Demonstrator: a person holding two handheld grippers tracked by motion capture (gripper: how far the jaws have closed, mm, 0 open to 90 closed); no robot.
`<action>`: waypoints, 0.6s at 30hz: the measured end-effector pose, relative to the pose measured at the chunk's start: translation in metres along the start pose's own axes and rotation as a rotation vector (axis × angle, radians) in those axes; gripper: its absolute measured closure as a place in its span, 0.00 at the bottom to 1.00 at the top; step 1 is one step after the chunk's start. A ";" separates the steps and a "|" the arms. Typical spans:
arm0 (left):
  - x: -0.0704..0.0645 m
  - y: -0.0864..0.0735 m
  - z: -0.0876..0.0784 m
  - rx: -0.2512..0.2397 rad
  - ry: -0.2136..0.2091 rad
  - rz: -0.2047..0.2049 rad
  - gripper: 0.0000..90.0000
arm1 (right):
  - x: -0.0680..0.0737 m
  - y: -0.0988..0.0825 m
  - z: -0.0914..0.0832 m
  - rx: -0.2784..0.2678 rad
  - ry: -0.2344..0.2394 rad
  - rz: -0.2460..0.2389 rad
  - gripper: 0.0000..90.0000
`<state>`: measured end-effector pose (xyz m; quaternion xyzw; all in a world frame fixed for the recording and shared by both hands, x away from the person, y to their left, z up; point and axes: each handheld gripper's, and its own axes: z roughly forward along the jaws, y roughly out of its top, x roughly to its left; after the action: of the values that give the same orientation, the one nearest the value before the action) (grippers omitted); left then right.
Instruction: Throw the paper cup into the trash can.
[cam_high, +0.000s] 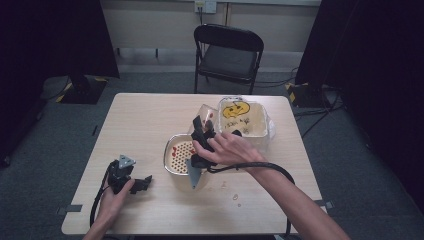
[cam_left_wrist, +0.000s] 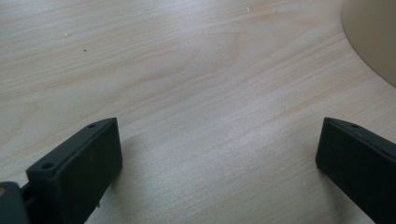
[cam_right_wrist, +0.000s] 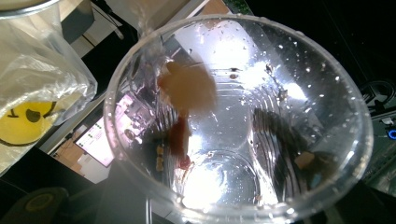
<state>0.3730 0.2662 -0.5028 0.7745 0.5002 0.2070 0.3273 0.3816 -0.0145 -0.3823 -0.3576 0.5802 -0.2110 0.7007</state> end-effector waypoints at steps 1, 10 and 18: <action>0.000 0.000 0.000 0.000 0.000 0.000 0.00 | -0.001 -0.001 0.000 -0.002 0.001 0.003 0.58; 0.000 0.000 0.000 0.000 0.000 0.000 0.00 | -0.011 -0.007 0.002 -0.004 0.035 0.165 0.58; 0.000 0.000 0.000 0.000 -0.001 -0.003 0.00 | -0.022 -0.020 0.010 -0.065 0.203 0.592 0.58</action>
<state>0.3729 0.2660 -0.5029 0.7738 0.5010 0.2063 0.3280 0.3883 -0.0092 -0.3519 -0.1726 0.7323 -0.0140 0.6585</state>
